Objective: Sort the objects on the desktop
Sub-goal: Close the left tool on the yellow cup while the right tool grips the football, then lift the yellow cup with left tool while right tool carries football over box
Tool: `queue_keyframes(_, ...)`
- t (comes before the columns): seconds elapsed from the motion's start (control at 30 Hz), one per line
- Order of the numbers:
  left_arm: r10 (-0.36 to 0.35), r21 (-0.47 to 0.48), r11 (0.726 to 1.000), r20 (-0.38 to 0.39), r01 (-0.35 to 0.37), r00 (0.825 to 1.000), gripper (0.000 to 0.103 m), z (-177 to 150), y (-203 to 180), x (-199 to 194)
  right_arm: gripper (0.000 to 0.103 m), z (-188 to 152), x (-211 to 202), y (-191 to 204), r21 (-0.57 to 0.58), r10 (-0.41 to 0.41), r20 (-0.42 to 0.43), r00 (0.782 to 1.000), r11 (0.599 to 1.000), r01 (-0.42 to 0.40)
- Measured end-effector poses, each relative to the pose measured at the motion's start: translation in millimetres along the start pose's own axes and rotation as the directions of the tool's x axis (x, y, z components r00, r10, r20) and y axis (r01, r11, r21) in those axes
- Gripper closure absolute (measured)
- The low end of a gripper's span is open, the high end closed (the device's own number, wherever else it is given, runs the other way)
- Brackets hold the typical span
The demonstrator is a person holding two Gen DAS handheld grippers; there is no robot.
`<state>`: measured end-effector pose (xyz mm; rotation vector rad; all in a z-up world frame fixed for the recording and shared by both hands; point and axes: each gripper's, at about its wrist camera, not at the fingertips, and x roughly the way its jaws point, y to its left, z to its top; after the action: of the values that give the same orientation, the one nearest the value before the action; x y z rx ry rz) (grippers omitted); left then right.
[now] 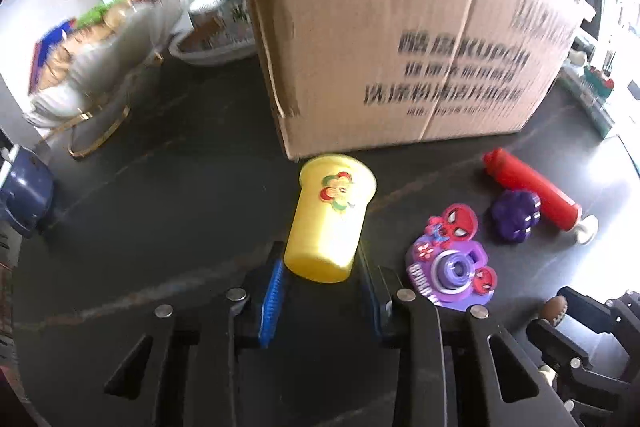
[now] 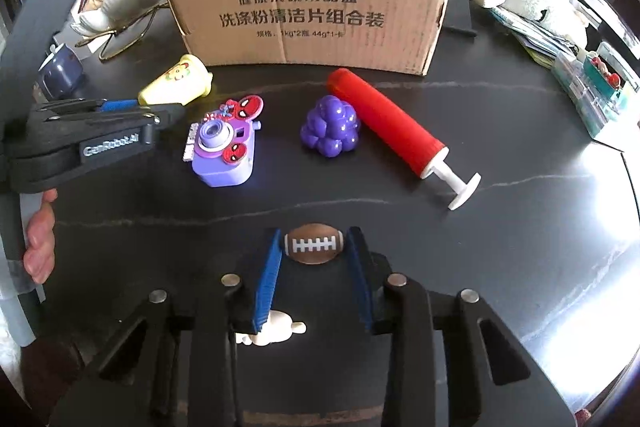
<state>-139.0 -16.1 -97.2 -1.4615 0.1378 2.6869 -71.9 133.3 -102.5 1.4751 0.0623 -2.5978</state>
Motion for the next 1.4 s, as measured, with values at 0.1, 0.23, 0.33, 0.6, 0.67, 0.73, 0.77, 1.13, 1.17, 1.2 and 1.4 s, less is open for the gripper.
queue_keyframes(0.1,-0.024,-0.006,1.000,0.014,0.024,1.000,0.073,3,1,-15,0.073,3,-8,-4,0.021,0.015,0.009,1.000,1.000,-0.015)
queue_keyframes(0.23,-0.050,-0.011,0.999,0.001,0.050,0.999,0.073,3,3,-21,0.073,3,-14,-8,0.033,0.025,0.023,0.999,0.999,-0.026)
queue_keyframes(0.33,-0.103,-0.035,0.994,-0.015,0.103,0.995,0.073,1,8,-18,0.073,2,-16,-8,0.037,0.032,0.020,0.999,0.999,-0.033)
queue_keyframes(0.6,-0.071,-0.024,0.997,-0.053,0.070,0.996,0.073,-1,10,-3,0.073,3,-18,-12,0.046,0.050,0.025,0.998,0.998,-0.051)
queue_keyframes(0.67,-0.066,-0.031,0.997,-0.057,0.065,0.996,0.074,-2,12,-2,0.073,4,-18,-13,0.052,0.051,0.028,0.998,0.997,-0.052)
queue_keyframes(0.73,-0.071,-0.042,0.997,-0.051,0.069,0.996,0.074,-3,13,-4,0.073,4,-18,-14,0.055,0.049,0.030,0.998,0.997,-0.051)
queue_keyframes(0.77,-0.070,-0.044,0.997,-0.035,0.069,0.997,0.074,-3,13,-8,0.073,5,-18,-15,0.060,0.049,0.028,0.998,0.997,-0.050)
queue_keyframes(1.13,-0.101,-0.027,0.994,0.076,0.103,0.992,0.074,-2,7,-67,0.073,7,-20,-15,0.072,0.056,0.032,0.998,0.996,-0.058)
queue_keyframes(1.17,-0.108,-0.024,0.994,0.083,0.110,0.991,0.074,-2,6,-73,0.073,8,-23,-14,0.070,0.062,0.037,0.997,0.995,-0.065)
queue_keyframes(1.2,-0.107,-0.011,0.994,0.094,0.108,0.990,0.074,3,6,-77,0.073,10,-28,-14,0.071,0.068,0.046,0.997,0.995,-0.071)
queue_keyframes(1.4,-0.113,0.050,0.993,0.152,0.106,0.982,0.074,35,1,-111,0.073,48,-70,-23,0.074,0.106,0.116,0.988,0.991,-0.115)
